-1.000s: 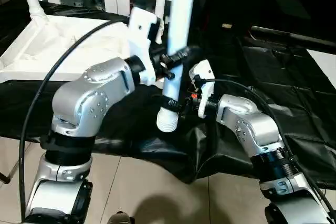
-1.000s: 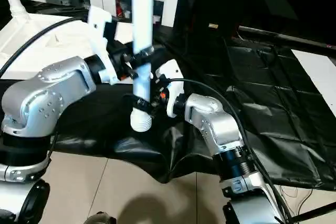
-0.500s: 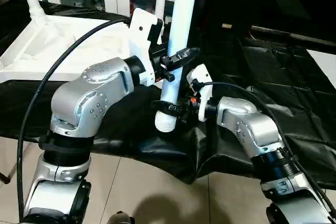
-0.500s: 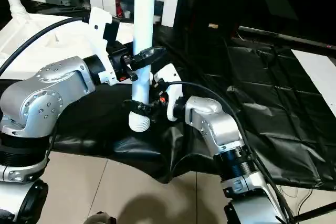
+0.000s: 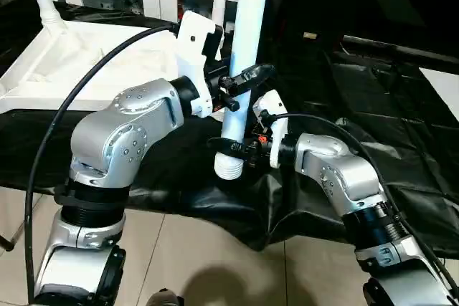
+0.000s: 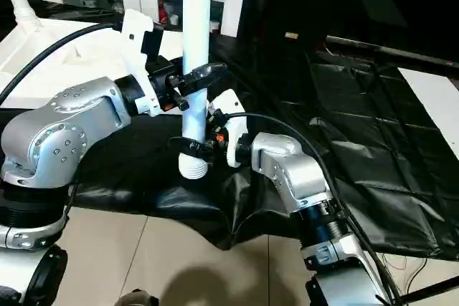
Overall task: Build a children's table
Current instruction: Pick table leg
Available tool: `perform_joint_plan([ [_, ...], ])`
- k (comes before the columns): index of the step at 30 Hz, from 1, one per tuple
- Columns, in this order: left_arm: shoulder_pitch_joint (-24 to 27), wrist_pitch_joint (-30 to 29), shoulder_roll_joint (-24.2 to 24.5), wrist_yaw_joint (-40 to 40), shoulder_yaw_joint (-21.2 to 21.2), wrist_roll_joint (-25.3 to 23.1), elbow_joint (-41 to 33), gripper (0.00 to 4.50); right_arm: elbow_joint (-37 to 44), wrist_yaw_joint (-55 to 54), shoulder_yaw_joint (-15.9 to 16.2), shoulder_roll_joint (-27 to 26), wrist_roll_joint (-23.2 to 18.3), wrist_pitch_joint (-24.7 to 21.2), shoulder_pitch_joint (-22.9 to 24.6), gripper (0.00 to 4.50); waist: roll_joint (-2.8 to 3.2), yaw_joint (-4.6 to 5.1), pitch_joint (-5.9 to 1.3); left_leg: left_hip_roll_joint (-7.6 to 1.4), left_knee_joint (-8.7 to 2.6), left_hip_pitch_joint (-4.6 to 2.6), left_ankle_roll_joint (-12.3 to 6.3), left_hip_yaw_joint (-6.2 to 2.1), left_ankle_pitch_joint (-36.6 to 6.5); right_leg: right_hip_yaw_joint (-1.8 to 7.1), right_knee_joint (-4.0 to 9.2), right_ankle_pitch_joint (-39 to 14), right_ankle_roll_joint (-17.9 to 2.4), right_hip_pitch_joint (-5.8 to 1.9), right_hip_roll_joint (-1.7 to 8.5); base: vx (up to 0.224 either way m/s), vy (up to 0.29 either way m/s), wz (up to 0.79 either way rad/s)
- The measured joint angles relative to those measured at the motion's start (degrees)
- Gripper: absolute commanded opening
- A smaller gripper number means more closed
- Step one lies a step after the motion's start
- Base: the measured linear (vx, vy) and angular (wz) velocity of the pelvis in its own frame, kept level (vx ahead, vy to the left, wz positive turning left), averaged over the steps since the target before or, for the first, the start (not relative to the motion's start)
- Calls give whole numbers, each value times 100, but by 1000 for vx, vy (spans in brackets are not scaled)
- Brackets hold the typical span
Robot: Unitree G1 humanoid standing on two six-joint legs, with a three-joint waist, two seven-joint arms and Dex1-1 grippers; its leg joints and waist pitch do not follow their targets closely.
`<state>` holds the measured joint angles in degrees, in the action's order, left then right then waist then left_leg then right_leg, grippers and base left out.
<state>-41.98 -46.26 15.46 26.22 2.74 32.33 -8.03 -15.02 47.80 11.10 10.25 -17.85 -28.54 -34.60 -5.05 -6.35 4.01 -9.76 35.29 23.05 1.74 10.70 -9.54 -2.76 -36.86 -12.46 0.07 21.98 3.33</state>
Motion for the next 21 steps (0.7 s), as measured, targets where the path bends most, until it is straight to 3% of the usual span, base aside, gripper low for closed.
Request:
perform_joint_plan([
  [5, 0, 0, 3, 2, 0, 0, 0, 178, -4, 0, 0, 0, 0, 1, 0, 247, 0, -2, 0, 0, 0, 0, 0, 0, 0, 0, 0, 0, 0, 0, 0, 0, 0, 0],
  [11, -1, -1, 84, 91, 10, -5, 24, 178, -76, 8, 40, -36, 17, 61, -6, 196, 1, -1, 0, 0, 0, 0, 0, 0, 0, 0, 0, 0, 0, 0, 0, 0, 0, 0],
  [21, -2, 16, 87, 140, 17, -56, 26, 178, -93, 11, 60, -49, 67, 125, -15, 188, 2, -3, 1, -1, 0, 0, 0, 0, 0, 0, -1, 0, 0, 0, 0, 0, 0, 0],
])
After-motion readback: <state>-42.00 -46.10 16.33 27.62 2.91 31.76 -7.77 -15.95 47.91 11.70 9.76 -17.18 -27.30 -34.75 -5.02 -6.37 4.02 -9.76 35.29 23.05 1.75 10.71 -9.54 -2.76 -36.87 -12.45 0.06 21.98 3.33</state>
